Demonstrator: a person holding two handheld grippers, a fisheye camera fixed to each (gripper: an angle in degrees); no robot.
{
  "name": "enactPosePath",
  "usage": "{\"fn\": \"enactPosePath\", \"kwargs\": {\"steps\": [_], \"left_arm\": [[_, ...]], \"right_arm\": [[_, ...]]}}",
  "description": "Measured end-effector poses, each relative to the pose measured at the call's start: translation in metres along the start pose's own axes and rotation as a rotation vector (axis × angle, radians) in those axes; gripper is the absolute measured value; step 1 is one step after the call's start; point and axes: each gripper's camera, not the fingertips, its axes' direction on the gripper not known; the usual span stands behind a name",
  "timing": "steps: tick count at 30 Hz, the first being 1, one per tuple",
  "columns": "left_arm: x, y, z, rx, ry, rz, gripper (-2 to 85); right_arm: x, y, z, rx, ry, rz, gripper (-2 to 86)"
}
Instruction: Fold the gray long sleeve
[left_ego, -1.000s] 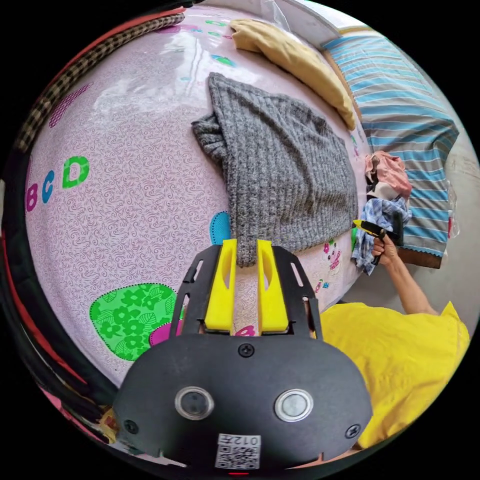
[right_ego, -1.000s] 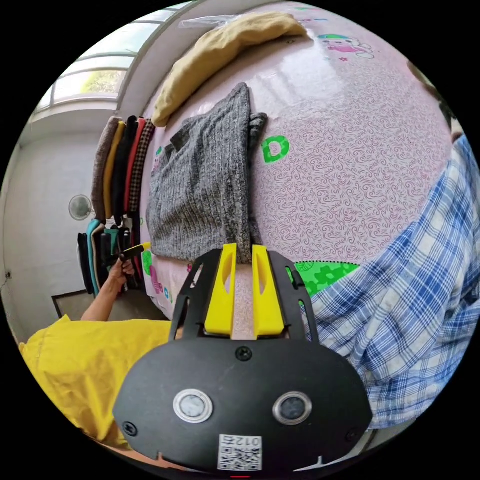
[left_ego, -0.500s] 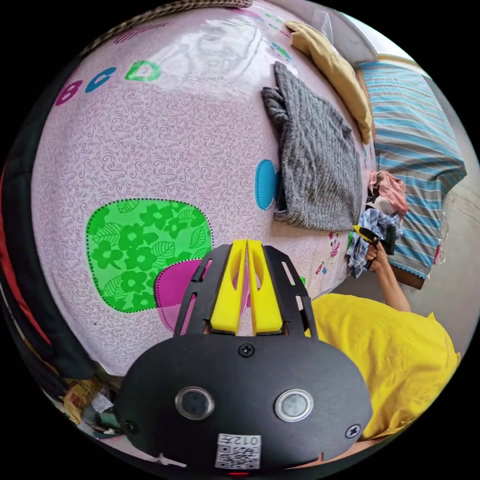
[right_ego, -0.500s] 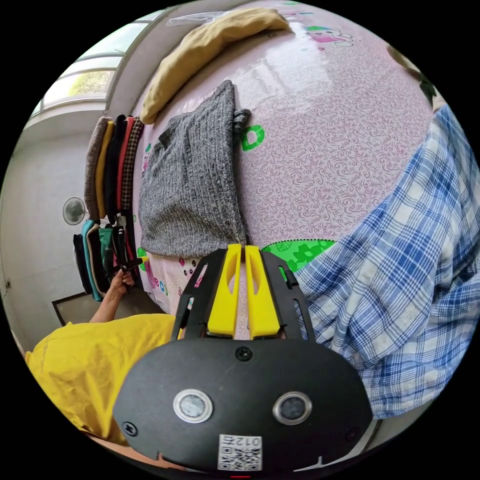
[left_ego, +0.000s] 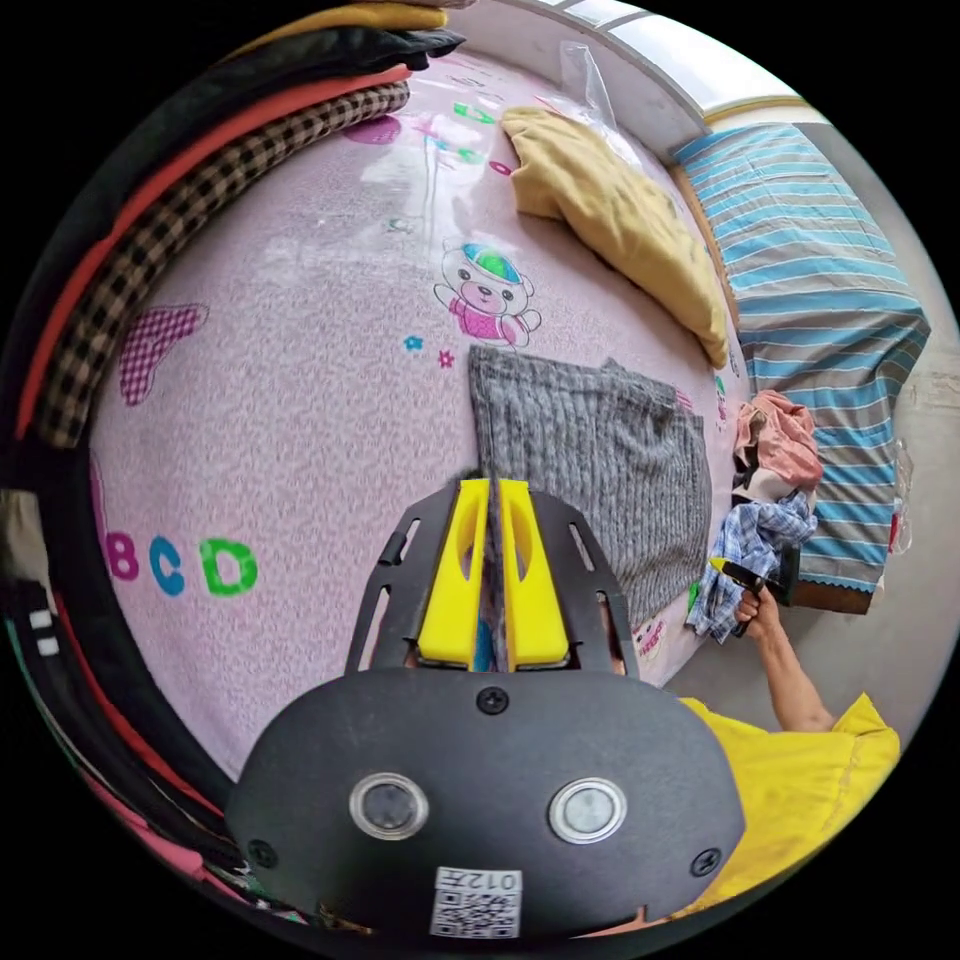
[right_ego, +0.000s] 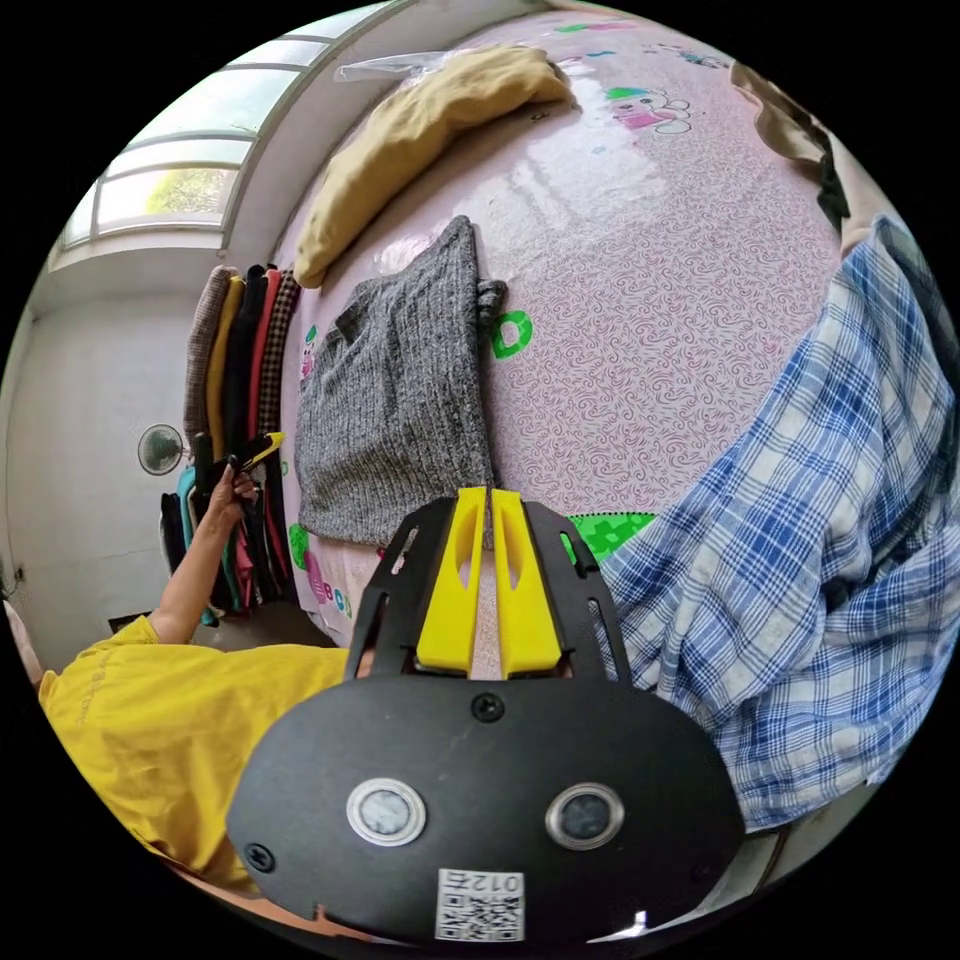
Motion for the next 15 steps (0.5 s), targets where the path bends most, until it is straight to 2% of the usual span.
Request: {"fn": "enactPosePath", "kwargs": {"steps": [9,15], "left_arm": [[-0.008,-0.053,0.028,-0.102,0.024,-0.050,0.6],[-0.022,-0.040,-0.006,0.003,-0.003,-0.044,0.3]], "right_arm": [[-0.006,-0.009,0.025,-0.003,-0.031,-0.024,0.8],[-0.010,-0.019,0.032,0.014,-0.029,-0.054,0.7]]}}
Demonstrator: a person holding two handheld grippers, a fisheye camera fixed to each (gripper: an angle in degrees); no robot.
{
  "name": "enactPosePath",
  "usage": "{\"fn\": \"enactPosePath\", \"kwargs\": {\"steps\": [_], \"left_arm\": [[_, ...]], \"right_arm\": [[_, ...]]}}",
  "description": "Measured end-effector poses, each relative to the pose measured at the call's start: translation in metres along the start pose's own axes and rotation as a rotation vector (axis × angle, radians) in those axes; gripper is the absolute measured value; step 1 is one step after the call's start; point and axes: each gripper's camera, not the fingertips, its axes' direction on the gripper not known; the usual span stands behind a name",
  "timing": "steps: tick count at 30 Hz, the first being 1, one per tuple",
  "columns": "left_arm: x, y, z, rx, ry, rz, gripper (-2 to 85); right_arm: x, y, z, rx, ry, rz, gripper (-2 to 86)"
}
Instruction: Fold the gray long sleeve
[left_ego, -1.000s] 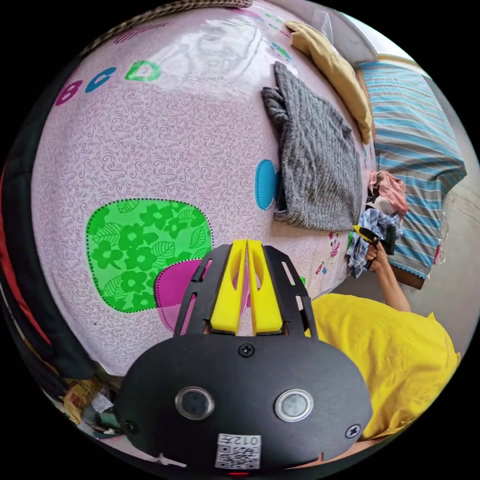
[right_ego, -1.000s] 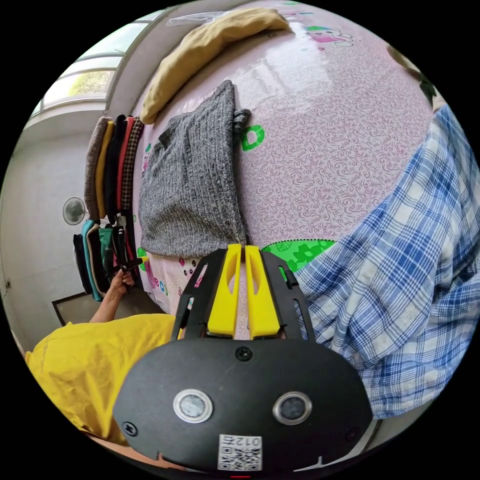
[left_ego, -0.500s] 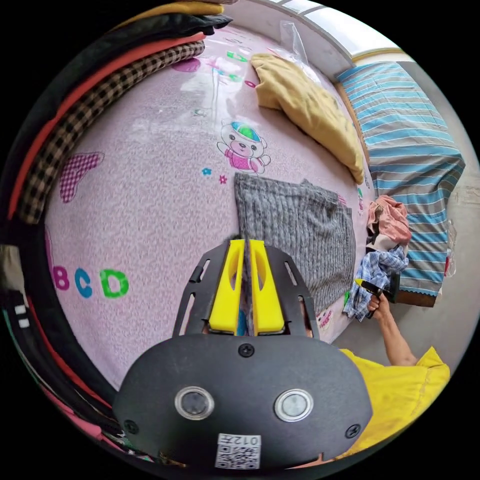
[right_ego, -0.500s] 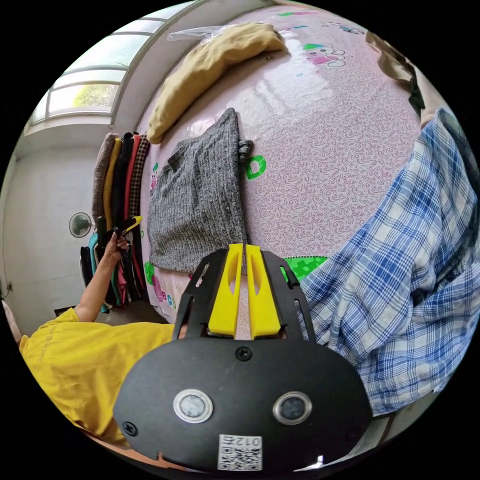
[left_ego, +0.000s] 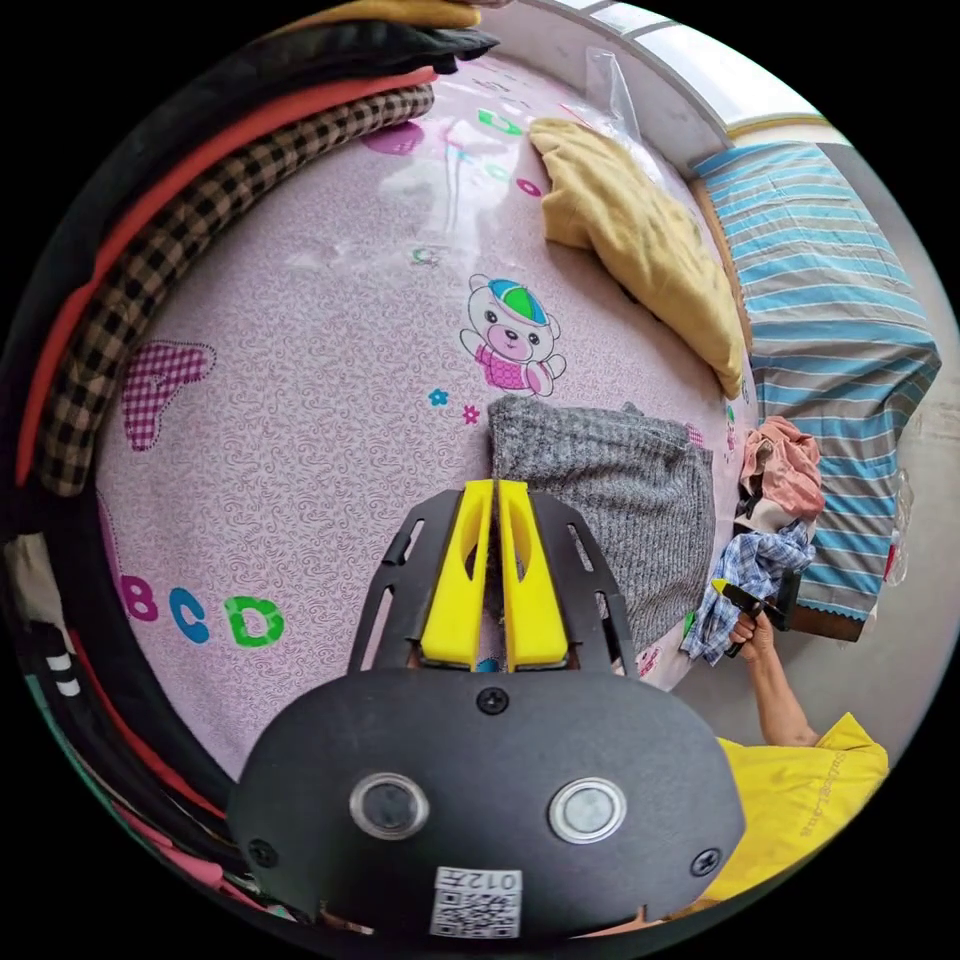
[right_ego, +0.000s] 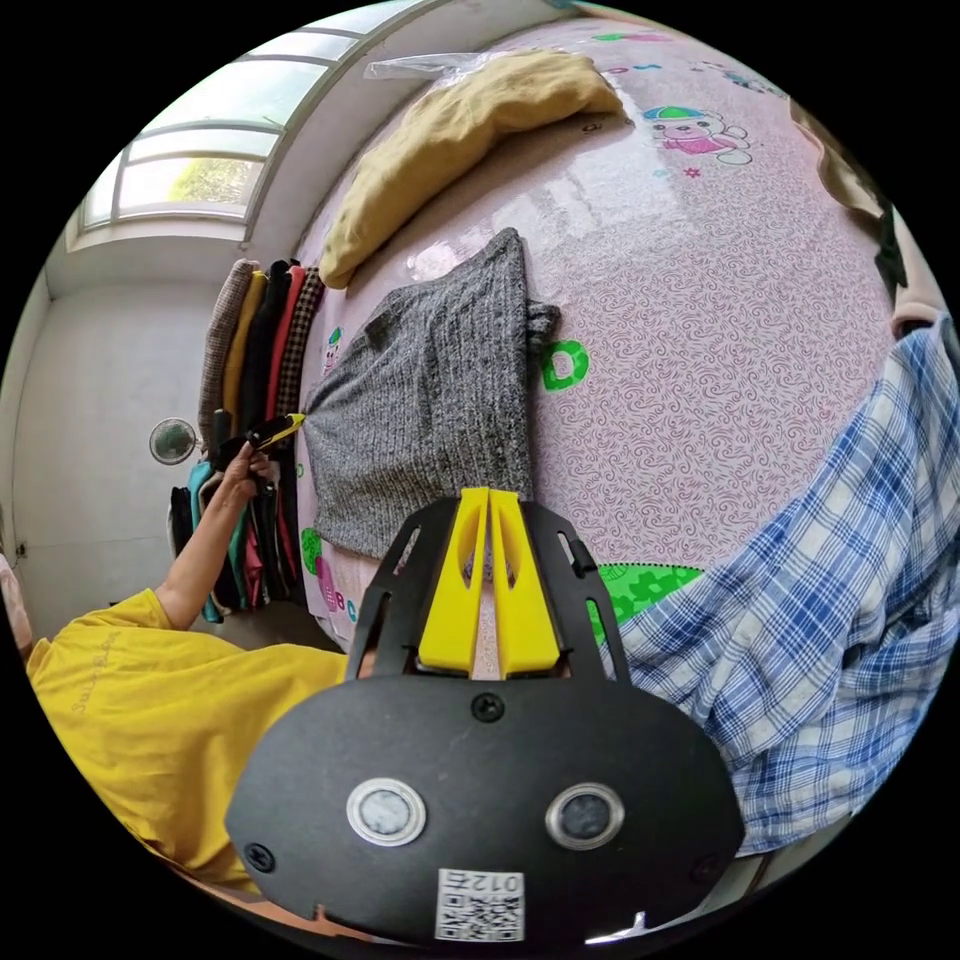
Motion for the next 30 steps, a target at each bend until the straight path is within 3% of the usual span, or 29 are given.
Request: {"fn": "enactPosePath", "kwargs": {"steps": [9,14,18,23,30], "left_arm": [[-0.035,0.033,-0.011,0.019,0.108,-0.051,2.0],[-0.023,0.096,0.008,-0.149,0.176,0.090,4.5],[-0.018,0.130,0.024,-0.181,0.185,0.124,6.2],[-0.017,0.153,0.035,-0.206,0.051,0.187,7.1],[-0.019,0.166,0.033,-0.193,0.019,0.281,4.5]], "right_arm": [[-0.007,-0.005,0.022,-0.018,0.015,-0.046,0.7],[0.006,0.014,0.025,0.006,0.023,-0.004,1.0],[0.011,0.026,0.031,0.018,0.039,0.016,1.5],[0.016,0.036,0.044,0.042,0.098,0.030,2.3],[0.015,0.038,0.058,0.047,0.071,0.011,2.5]]}}
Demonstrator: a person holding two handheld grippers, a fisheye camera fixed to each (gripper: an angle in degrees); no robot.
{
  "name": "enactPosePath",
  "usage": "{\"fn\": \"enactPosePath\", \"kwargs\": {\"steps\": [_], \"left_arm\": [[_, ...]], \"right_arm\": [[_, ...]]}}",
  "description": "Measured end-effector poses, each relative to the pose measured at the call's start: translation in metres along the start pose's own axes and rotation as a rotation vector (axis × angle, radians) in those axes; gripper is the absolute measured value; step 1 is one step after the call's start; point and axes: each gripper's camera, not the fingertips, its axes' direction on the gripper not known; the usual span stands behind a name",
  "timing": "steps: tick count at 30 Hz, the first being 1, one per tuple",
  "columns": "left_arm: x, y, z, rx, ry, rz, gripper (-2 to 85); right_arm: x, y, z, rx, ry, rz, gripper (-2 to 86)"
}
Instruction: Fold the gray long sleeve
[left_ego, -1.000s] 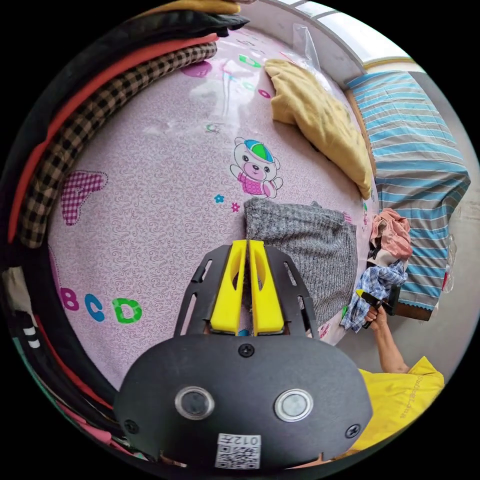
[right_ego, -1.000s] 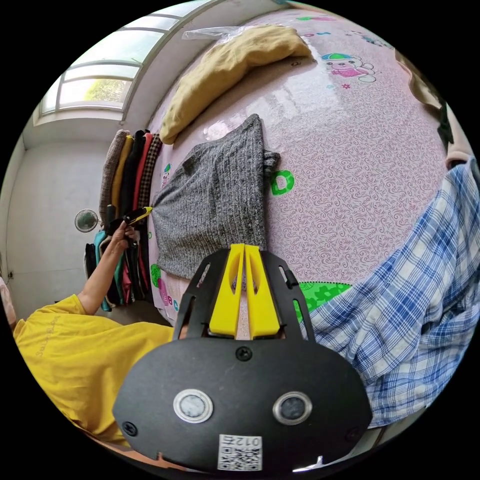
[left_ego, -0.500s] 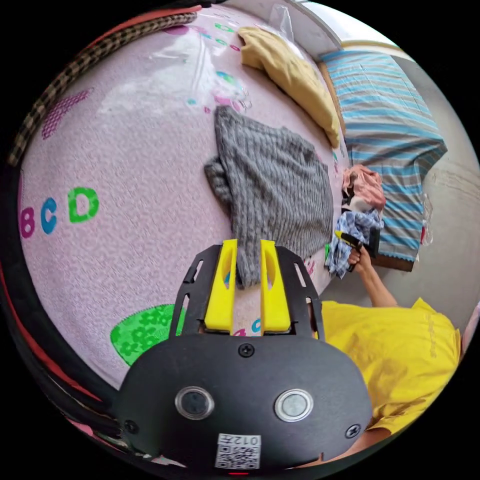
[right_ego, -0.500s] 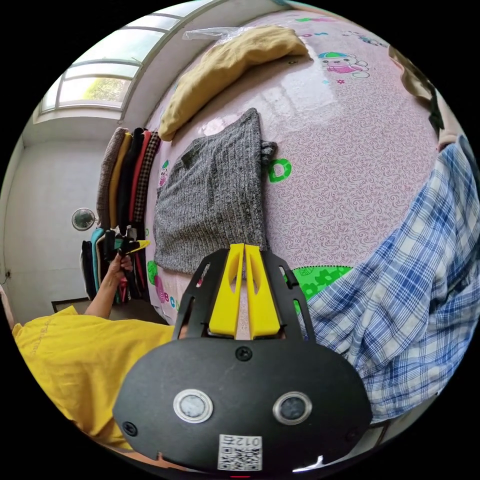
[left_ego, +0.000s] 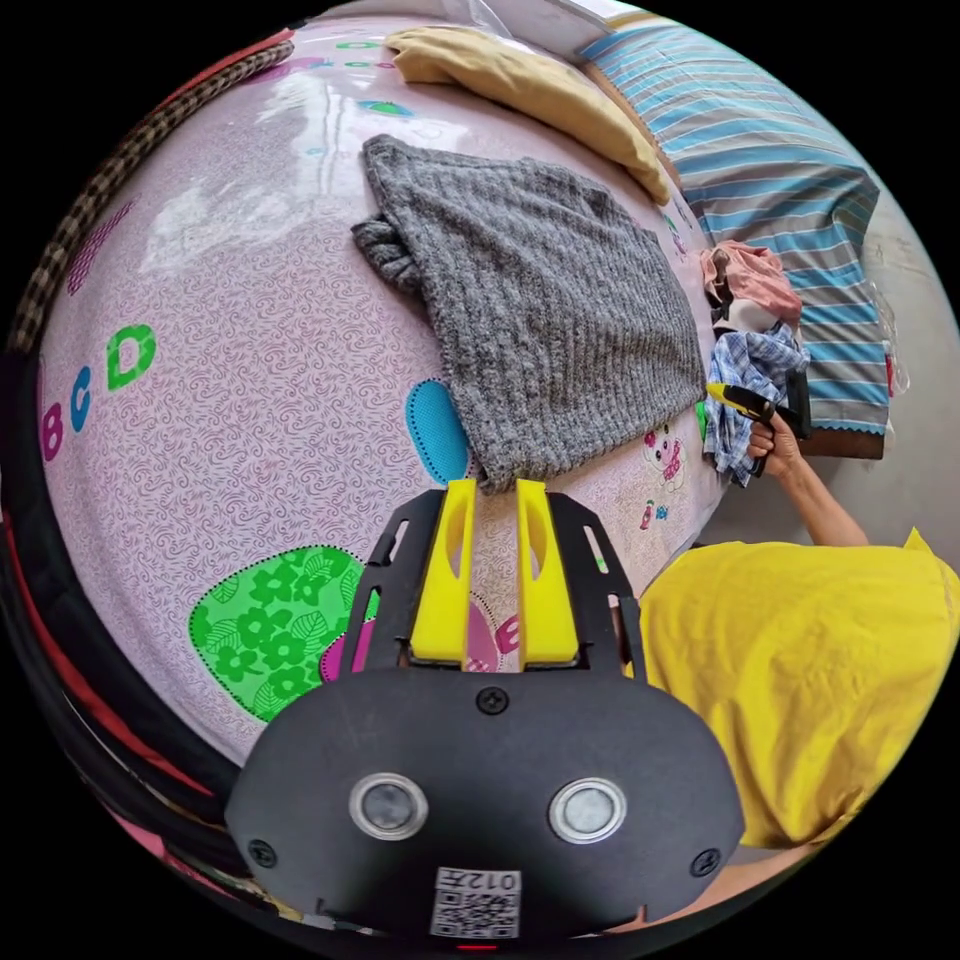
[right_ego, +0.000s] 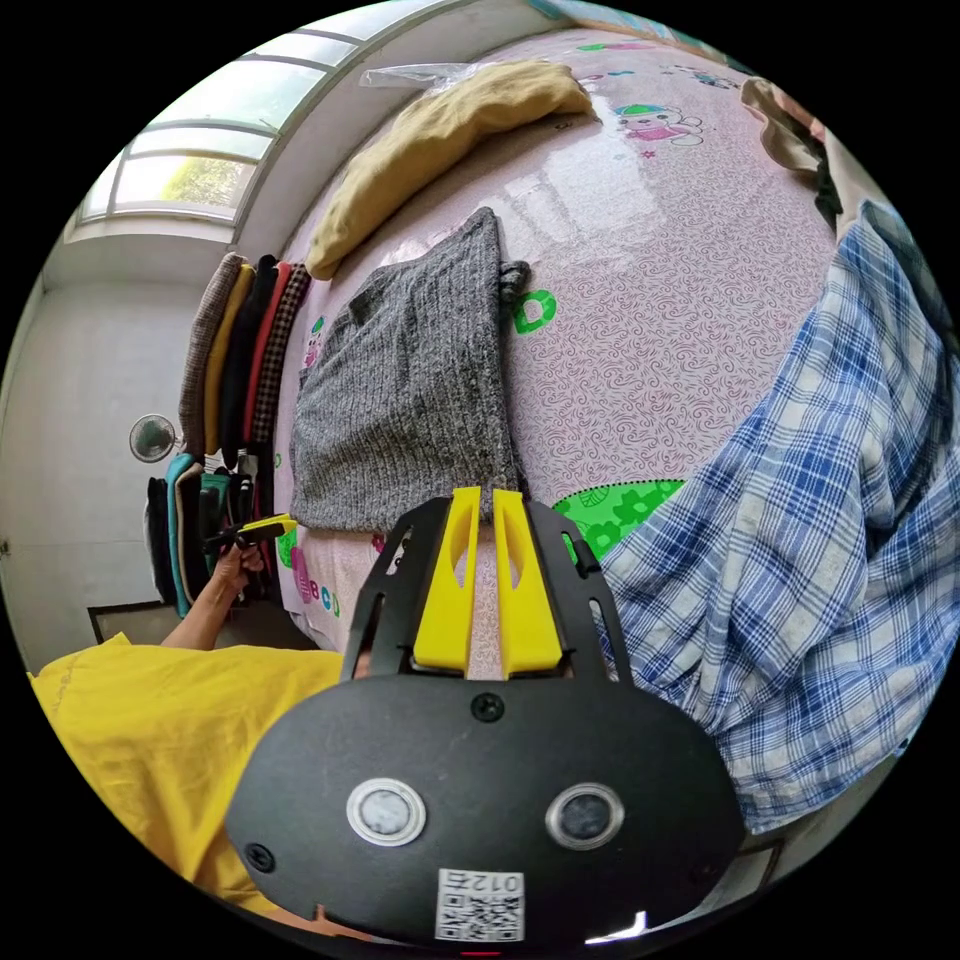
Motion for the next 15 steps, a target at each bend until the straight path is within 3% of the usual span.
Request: {"fn": "enactPosePath", "kwargs": {"steps": [10,15], "left_arm": [[0.005,0.004,0.000,-0.023,-0.083,0.101,0.8],[-0.011,0.016,-0.007,0.002,-0.033,0.058,0.4]], "right_arm": [[-0.004,-0.011,0.026,-0.016,0.066,-0.022,2.1],[-0.009,-0.020,0.042,-0.024,0.101,-0.038,1.9]]}}
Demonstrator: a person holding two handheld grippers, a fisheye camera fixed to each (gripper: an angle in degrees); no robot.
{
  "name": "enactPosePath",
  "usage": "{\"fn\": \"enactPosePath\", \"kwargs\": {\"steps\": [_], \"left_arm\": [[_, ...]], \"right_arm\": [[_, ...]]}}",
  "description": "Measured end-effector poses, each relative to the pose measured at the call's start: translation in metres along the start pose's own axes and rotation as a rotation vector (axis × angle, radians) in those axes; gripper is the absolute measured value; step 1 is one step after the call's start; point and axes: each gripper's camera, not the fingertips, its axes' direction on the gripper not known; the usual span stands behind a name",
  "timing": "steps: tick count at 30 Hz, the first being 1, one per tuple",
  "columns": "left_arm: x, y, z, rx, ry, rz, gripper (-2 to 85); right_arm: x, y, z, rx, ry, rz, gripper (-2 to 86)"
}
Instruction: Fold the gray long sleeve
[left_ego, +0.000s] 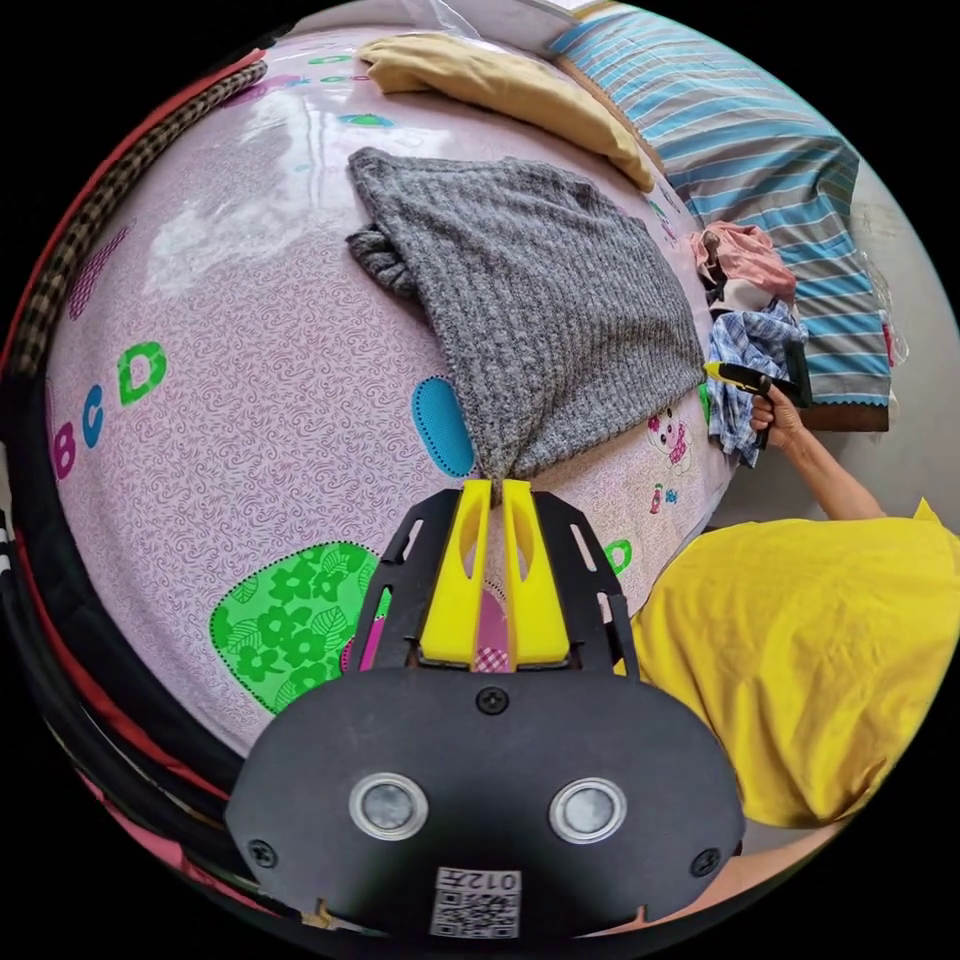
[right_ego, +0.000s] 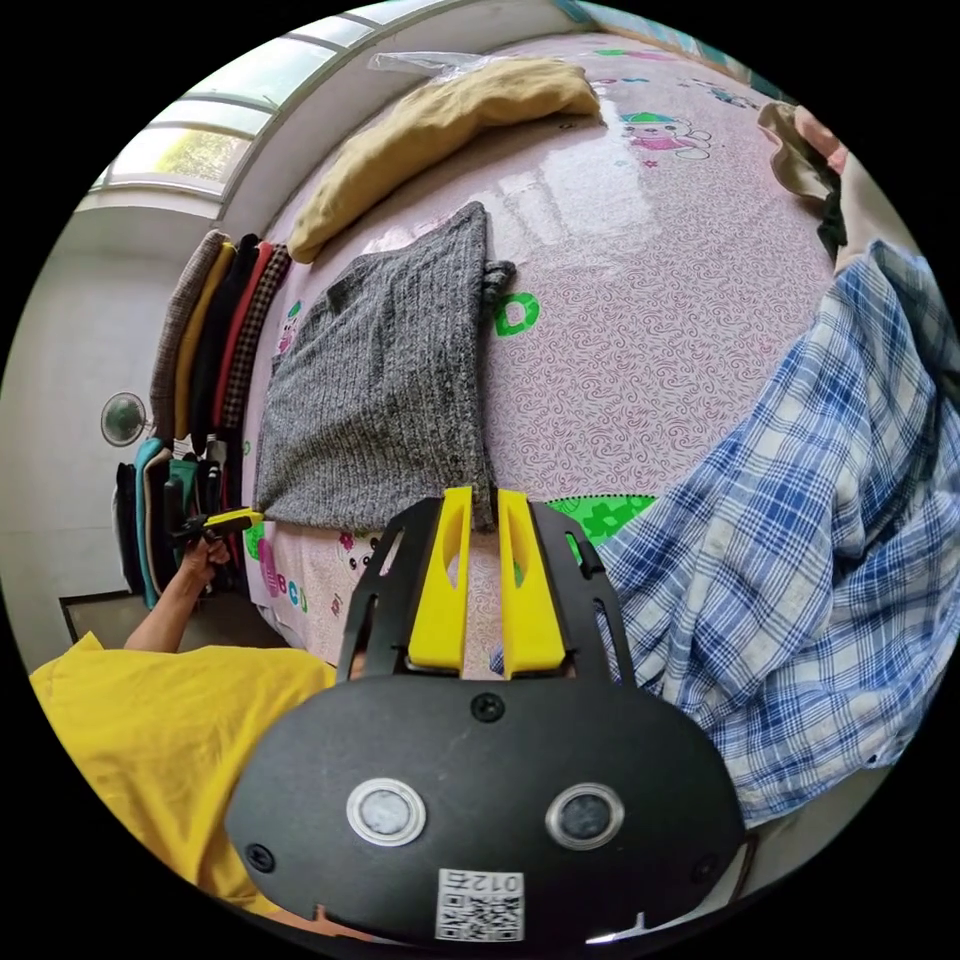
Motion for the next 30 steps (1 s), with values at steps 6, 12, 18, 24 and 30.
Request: {"fn": "enactPosePath", "kwargs": {"steps": [6,12,18,24,30], "left_arm": [[-0.003,0.008,0.002,-0.023,0.037,0.009,0.3],[-0.007,0.046,0.010,-0.096,0.127,-0.024,0.5],[-0.022,0.088,0.012,-0.080,0.190,-0.205,1.1],[-0.031,0.035,-0.060,0.194,0.048,-0.280,2.3],[-0.024,-0.064,-0.051,0.002,-0.091,-0.200,6.1]], "right_arm": [[-0.007,-0.011,0.034,-0.127,-0.022,0.001,1.5],[-0.012,0.003,0.054,-0.375,-0.078,-0.071,1.6],[-0.017,0.024,0.073,-0.444,-0.057,-0.069,2.2],[-0.076,-0.008,0.042,-0.091,0.098,-0.233,1.7],[-0.203,-0.072,0.103,-0.005,0.150,-0.615,1.8]]}}
